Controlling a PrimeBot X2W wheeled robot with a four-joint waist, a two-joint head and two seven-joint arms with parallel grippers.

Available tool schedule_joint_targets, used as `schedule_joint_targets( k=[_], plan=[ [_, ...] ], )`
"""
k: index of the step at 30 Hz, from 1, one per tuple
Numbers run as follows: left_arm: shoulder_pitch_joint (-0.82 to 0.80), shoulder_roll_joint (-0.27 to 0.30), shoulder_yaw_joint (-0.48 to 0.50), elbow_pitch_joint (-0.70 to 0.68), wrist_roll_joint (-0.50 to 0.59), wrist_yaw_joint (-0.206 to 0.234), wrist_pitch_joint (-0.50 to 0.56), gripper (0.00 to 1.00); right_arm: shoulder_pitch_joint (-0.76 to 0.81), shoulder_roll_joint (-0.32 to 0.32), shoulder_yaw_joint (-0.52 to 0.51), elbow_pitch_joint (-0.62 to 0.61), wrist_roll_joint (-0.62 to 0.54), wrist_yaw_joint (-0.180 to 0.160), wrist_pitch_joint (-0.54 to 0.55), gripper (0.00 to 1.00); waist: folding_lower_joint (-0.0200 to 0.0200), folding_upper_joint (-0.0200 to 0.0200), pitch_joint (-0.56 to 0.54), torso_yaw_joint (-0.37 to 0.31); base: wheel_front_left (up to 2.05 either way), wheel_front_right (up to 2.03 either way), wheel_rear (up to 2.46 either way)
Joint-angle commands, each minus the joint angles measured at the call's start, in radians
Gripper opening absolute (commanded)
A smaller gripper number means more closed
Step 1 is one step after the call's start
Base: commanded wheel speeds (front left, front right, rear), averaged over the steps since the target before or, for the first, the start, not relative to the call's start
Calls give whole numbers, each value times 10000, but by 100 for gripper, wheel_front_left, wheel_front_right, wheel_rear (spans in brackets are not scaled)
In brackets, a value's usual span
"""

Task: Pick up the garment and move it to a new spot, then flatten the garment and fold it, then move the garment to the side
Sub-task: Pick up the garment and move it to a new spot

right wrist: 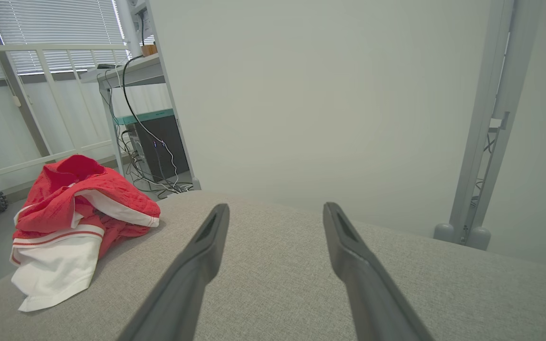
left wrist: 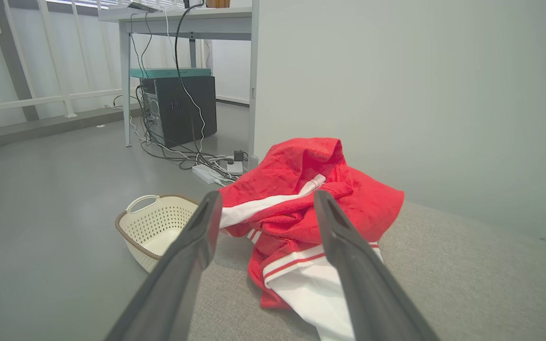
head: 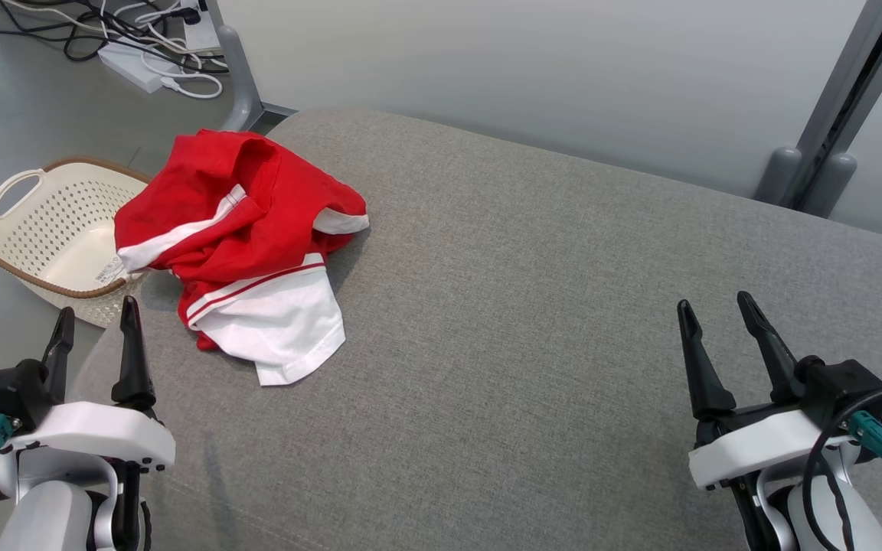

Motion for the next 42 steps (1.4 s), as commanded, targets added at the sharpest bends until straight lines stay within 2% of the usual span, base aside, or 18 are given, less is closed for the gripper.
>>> schedule_joint_targets(
  k=[1,7,11,15,19,25,26,32,35,36,37,38,42],
  plan=[
    [-154,32,39,-62,-58,55,-70,100,-79,-23,-28,-26,52,22,2,100,0,0,20,1,0,0,0],
    [-889,175,108,-334,-98,17,-94,100,-210,-106,-19,-229,-21,22,105,100,0,0,281,-96,0,0,0],
    [-1801,340,150,-304,-182,-180,7,100,-459,-199,66,-500,-134,23,299,100,0,0,768,-349,0,0,0],
    [-2788,488,58,285,-254,-431,229,100,-759,-301,123,-816,-250,23,539,100,0,0,1413,-690,0,0,0],
    [-3815,552,-3,1533,-502,-837,509,100,-1049,-374,124,-1146,-382,23,775,100,0,0,2089,-992,0,0,0],
    [-5098,546,-86,4108,-980,-1506,1258,100,-1469,-466,169,-1446,-497,23,988,100,0,0,2863,-1368,0,0,0],
    [-5098,546,-86,4108,-980,-1506,1258,100,-1469,-466,169,-1446,-497,23,988,100,0,0,2863,-1368,0,0,0],
    [-6079,397,-102,6454,-1625,-2008,2203,100,-1679,-479,170,-1556,-546,23,1019,100,0,0,3313,-1518,0,0,0],
    [-6351,405,-158,7012,-1751,-2121,2357,100,-1755,-469,160,-1558,-553,23,1031,100,0,0,3365,-1521,0,0,0],
    [-6430,410,-191,7157,-1787,-2146,2343,90,-1766,-465,150,-1552,-555,23,1029,100,0,0,3365,-1513,0,0,0],
    [-6494,457,-226,7236,-1772,-2178,2273,38,-1778,-460,143,-1547,-558,23,1029,100,0,0,3358,-1504,0,0,0],
    [-6570,488,-257,7341,-1773,-2187,2247,0,-1790,-453,139,-1538,-558,23,1031,100,0,0,3345,-1498,0,0,0],
    [-6790,697,-398,7511,-1598,-2221,1597,0,-1754,-446,101,-1500,-539,23,973,100,0,0,3171,-1452,0,0,0]
  ],
)
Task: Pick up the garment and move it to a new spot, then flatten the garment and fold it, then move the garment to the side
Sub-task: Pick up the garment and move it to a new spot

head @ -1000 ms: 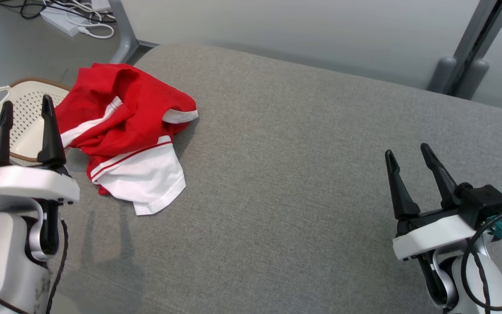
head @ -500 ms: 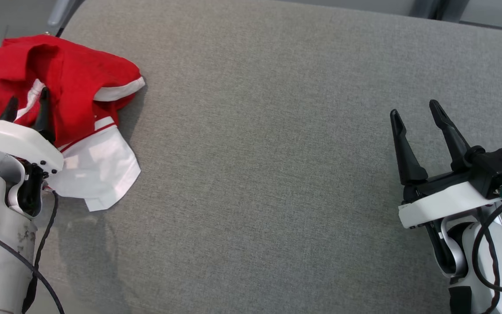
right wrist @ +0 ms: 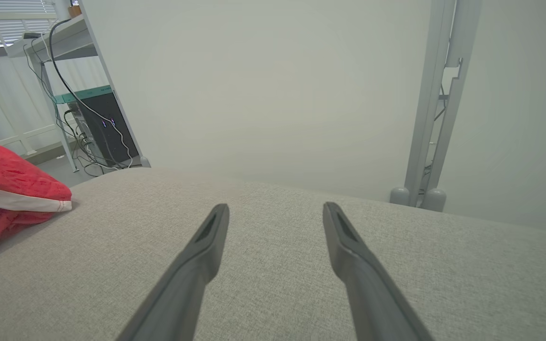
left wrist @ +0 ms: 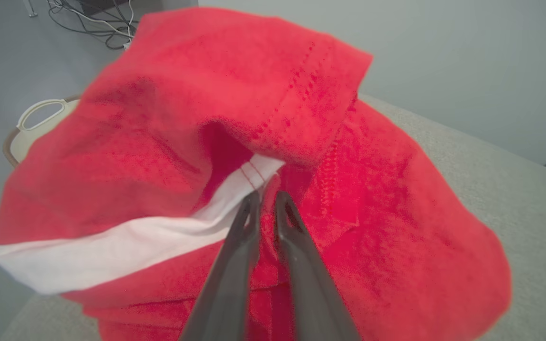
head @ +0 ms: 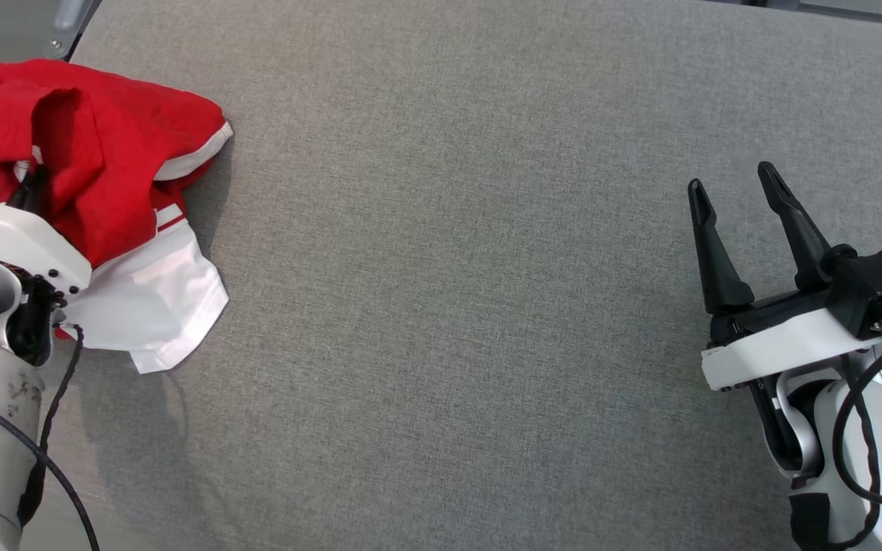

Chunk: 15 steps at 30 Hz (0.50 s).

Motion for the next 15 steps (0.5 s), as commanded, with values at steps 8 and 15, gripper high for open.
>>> schedule_joint_targets(
  k=[8,15],
  plan=[
    [-485,667,-119,-368,427,68,-1709,0,282,42,-205,129,115,23,-294,100,0,0,-846,3,0,0,0],
    [268,1019,127,-2189,722,335,-2173,0,739,140,-441,295,277,23,-548,100,0,0,-1814,-138,0,0,0]
  ],
)
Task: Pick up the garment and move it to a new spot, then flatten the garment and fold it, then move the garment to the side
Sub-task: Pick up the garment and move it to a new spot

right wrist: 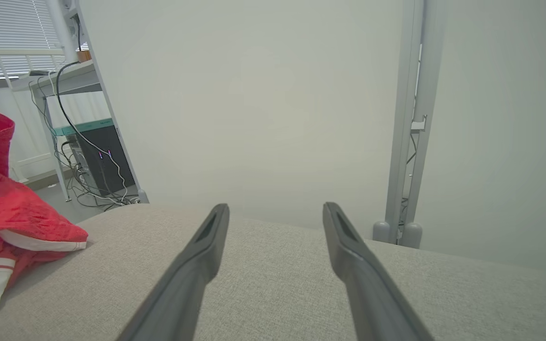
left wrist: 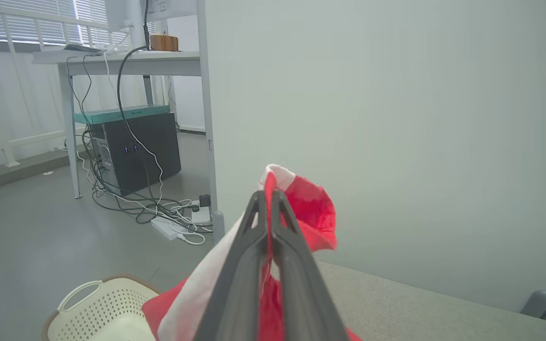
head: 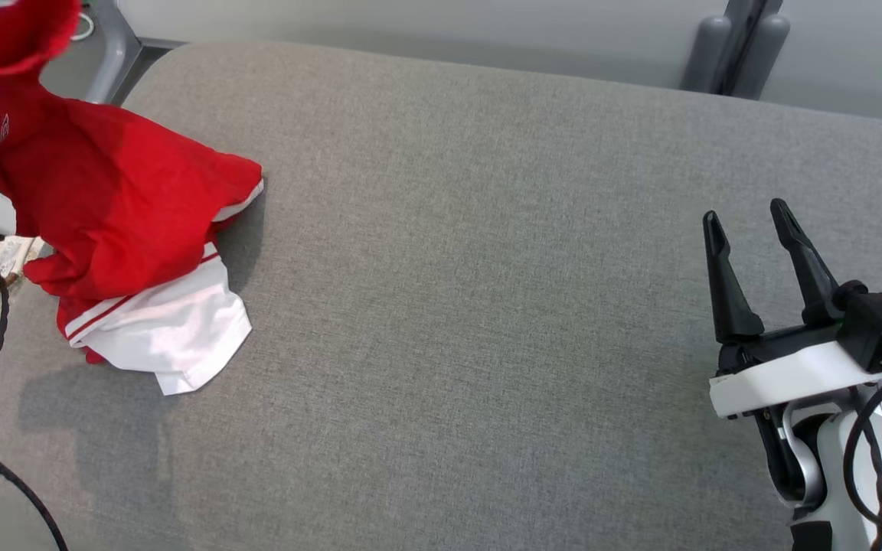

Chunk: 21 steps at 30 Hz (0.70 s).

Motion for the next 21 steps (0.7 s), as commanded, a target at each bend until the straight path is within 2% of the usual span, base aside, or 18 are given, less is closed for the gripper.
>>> schedule_joint_targets(
  k=[1,6,12,13,18,21],
  plan=[
    [472,101,85,-562,135,138,-47,0,211,-22,-106,40,82,23,-114,100,0,0,-433,-125,0,0,0],
    [2115,148,230,-3084,473,807,-50,0,591,72,-176,38,178,23,-246,100,0,0,-951,-383,0,0,0],
    [4719,118,412,-6848,632,1995,424,0,991,150,-261,-62,260,23,-258,100,0,0,-1263,-780,0,0,0],
    [4719,118,412,-6848,632,1995,424,0,991,150,-261,-62,260,23,-258,100,0,0,-1263,-780,0,0,0],
    [6251,130,440,-9487,824,2827,1104,0,1099,195,-279,-185,304,23,-222,100,0,0,-1321,-1160,0,0,0],
    [6727,89,375,-10602,916,3115,1435,0,999,217,-222,-293,361,23,-206,100,0,0,-1232,-1546,0,0,0]
  ],
)
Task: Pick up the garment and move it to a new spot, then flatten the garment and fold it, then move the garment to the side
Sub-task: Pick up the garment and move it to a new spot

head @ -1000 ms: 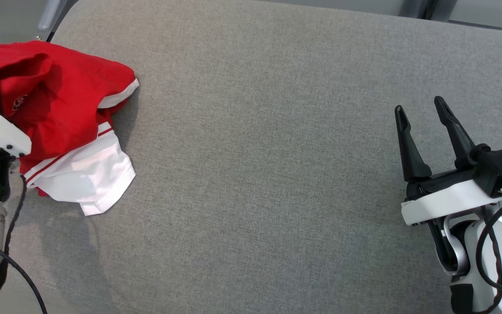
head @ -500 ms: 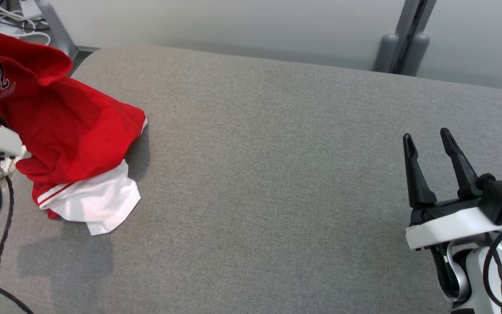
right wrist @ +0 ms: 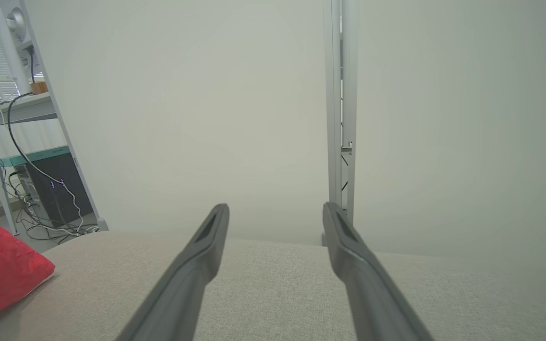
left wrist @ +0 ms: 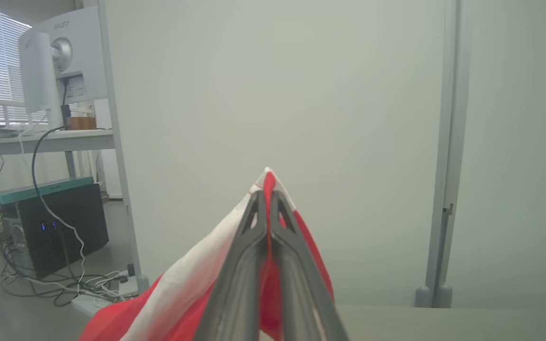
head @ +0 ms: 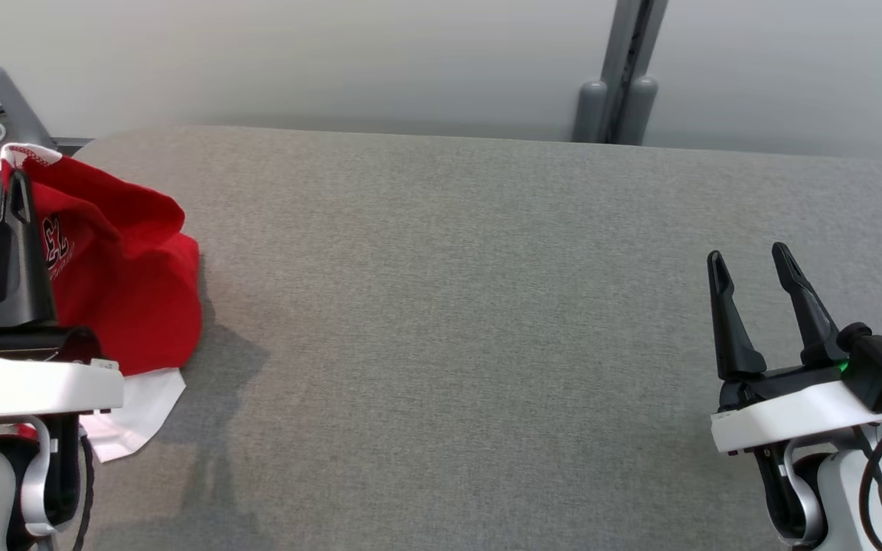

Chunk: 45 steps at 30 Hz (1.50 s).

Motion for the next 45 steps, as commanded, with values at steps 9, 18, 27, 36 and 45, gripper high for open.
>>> schedule_joint_targets(
  k=[9,18,27,36,45],
  plan=[
    [-1079,-323,-1449,-1286,401,-431,657,0,-379,15,173,-364,133,23,-103,100,0,0,855,-2205,0,0,0],
    [-2730,-1215,-3582,-168,601,-1591,1179,0,-466,25,299,-347,592,23,-381,100,0,0,1754,-3756,0,0,0],
    [-3706,-2302,-5637,1691,1047,-2609,1528,0,-818,24,406,-268,1103,23,-608,100,0,0,2896,-4689,0,0,0],
    [-3763,-2801,-6849,3787,1081,-3038,1982,0,-1013,24,388,-400,1449,23,-598,100,0,0,3416,-5038,0,0,0],
    [-3900,-3115,-7374,5097,884,-3254,1484,100,-944,19,122,-282,1353,23,-601,100,0,0,2995,-4706,0,0,0]
  ],
)
